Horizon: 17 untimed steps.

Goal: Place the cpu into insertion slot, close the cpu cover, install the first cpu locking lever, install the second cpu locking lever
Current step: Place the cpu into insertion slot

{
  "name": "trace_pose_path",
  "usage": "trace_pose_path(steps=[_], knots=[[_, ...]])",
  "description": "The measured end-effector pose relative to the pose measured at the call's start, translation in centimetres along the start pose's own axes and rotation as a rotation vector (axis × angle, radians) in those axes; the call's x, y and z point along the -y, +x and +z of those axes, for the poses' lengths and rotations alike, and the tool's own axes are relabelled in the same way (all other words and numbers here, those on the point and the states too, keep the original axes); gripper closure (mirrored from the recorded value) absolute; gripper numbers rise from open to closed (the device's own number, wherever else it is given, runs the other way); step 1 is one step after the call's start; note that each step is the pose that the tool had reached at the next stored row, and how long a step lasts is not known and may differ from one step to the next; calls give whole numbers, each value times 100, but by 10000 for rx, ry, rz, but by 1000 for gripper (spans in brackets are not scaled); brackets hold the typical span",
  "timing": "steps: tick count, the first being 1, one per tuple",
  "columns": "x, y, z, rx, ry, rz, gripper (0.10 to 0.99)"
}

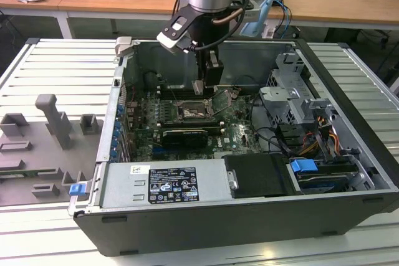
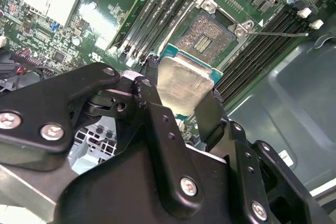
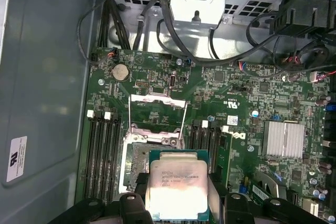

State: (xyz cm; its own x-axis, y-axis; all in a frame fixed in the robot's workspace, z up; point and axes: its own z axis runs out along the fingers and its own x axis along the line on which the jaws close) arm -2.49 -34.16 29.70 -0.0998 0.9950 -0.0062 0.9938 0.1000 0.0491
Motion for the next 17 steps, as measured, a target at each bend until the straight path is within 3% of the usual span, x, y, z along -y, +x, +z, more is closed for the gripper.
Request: trace_pose_path(steps=[4, 17], knots=[[4, 0, 82, 0, 0, -1, 561], [8, 1, 167, 1, 1, -1, 561]])
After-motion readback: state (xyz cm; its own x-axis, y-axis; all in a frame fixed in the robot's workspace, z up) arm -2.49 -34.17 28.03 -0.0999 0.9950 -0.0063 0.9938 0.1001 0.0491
